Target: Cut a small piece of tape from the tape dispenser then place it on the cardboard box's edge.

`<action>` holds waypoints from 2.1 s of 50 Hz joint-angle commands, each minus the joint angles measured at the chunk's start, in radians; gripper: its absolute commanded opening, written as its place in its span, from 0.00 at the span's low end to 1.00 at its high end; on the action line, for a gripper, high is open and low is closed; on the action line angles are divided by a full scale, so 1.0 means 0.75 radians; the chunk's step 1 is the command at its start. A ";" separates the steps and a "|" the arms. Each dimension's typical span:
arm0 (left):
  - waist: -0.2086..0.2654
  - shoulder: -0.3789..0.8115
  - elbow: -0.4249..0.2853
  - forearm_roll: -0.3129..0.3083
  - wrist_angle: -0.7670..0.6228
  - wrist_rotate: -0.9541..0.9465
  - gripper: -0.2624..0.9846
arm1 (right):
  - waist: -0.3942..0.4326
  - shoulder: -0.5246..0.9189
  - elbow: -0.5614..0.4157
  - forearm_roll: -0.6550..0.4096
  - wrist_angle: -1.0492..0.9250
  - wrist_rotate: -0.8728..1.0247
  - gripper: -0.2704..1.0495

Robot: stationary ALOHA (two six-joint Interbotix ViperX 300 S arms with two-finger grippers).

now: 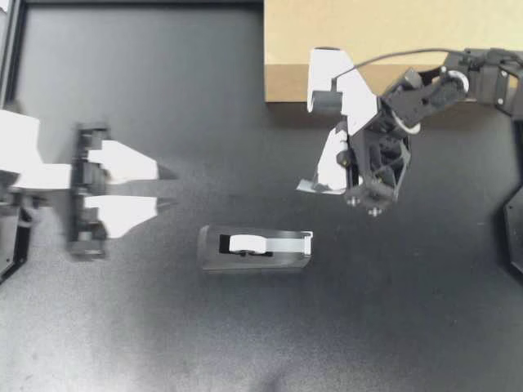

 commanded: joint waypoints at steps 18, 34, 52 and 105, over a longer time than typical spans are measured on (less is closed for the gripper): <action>-0.002 0.331 -0.258 -0.020 -0.041 0.000 0.52 | 0.123 0.012 -0.188 -0.213 -0.002 0.141 0.13; -0.002 0.425 -0.342 -0.020 -0.041 0.002 0.52 | 0.141 0.076 -0.250 -0.217 0.008 0.137 0.13; -0.002 0.450 -0.368 -0.020 -0.041 0.002 0.51 | 0.145 0.125 -0.297 -0.235 0.033 0.135 0.13; -0.002 0.472 -0.372 -0.022 -0.065 0.002 0.12 | 0.145 0.127 -0.307 -0.235 0.043 0.135 0.24</action>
